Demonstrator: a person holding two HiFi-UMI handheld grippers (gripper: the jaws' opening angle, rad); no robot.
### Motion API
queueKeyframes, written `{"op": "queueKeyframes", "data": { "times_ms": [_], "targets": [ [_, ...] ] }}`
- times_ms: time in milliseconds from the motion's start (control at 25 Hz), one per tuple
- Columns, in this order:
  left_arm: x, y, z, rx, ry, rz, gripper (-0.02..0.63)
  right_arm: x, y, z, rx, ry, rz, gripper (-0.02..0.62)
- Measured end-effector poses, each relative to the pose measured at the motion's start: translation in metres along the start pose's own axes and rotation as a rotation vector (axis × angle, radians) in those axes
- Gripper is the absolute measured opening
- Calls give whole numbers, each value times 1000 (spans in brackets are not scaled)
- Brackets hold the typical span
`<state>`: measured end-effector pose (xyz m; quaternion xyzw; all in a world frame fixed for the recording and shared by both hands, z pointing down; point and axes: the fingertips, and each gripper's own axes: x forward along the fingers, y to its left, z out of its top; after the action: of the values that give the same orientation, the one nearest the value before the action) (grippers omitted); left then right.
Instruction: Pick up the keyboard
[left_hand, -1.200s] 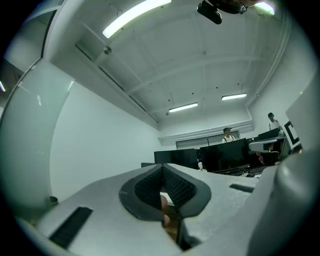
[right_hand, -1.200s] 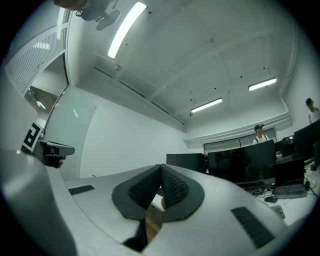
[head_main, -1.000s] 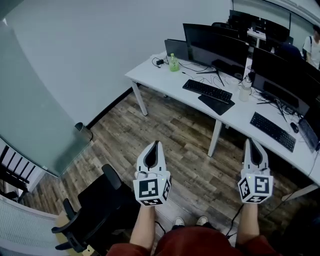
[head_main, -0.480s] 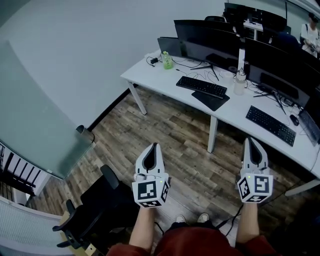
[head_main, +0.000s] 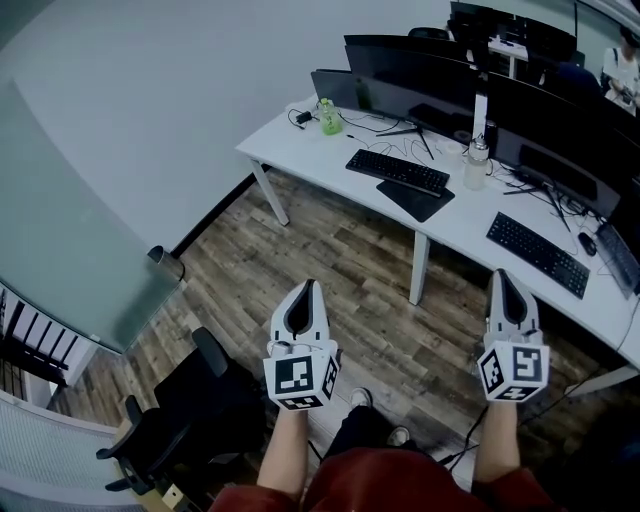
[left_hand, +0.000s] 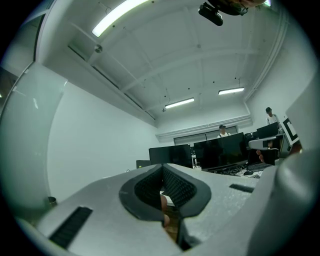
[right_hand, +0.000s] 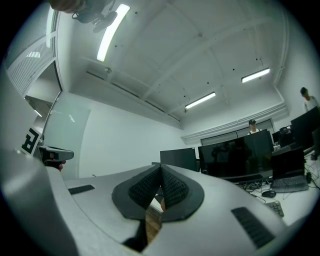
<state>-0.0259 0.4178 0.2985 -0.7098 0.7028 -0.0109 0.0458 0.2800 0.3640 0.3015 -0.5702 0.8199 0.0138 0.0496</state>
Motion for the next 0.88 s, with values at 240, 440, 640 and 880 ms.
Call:
{"op": "queueKeyframes", "data": {
  "times_ms": [240,440,640,880],
  "targets": [
    [37,11,-9,-15,0,-16,8,38,0,-3,-13,-7,-9,-2],
    [80,43,-16,-6,-1,-1,8,86,10,-7,-34,-1,-14,-2],
    [124,86,-23,-8,-3,16,8,142,31,-14,-47,6,-8,-2],
    [172,135,-32,-12,2,24,8,208,61,-26,-65,31,-2,-2]
  ]
}}
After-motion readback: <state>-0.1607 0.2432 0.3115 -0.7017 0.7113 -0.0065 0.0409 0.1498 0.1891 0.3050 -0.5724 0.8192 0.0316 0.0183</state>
